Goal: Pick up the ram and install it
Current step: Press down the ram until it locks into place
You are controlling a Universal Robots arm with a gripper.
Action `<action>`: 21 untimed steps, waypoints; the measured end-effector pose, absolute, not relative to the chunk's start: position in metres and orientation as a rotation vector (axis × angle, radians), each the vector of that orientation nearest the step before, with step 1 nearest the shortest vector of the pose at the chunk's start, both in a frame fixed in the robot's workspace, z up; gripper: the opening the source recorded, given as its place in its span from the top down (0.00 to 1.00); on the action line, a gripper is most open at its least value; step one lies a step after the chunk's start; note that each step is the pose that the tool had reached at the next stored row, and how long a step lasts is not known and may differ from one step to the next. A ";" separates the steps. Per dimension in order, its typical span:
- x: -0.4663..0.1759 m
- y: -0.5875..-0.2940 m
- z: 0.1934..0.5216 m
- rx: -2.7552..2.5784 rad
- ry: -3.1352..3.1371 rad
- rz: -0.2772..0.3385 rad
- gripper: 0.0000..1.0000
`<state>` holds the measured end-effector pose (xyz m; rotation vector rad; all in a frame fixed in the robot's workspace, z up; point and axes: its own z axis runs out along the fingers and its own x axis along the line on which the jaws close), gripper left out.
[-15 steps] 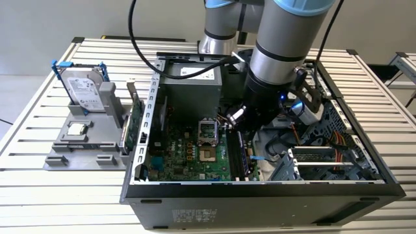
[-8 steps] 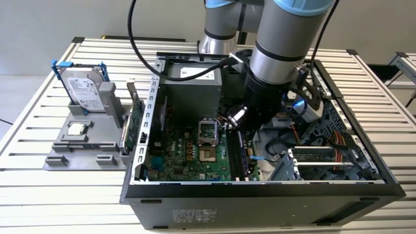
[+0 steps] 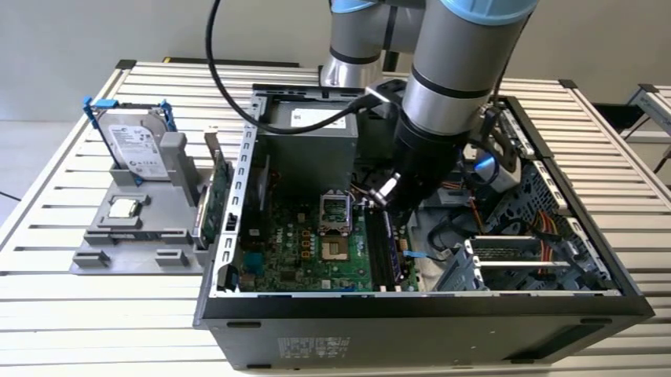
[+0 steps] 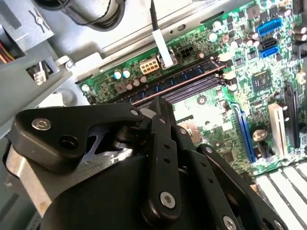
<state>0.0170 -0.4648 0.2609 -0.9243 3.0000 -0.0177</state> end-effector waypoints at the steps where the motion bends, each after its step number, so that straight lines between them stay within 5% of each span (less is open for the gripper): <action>1: 0.017 -0.465 0.261 -0.940 2.995 -0.018 1.00; 21: 0.017 -0.463 0.260 -1.298 2.856 -0.017 1.00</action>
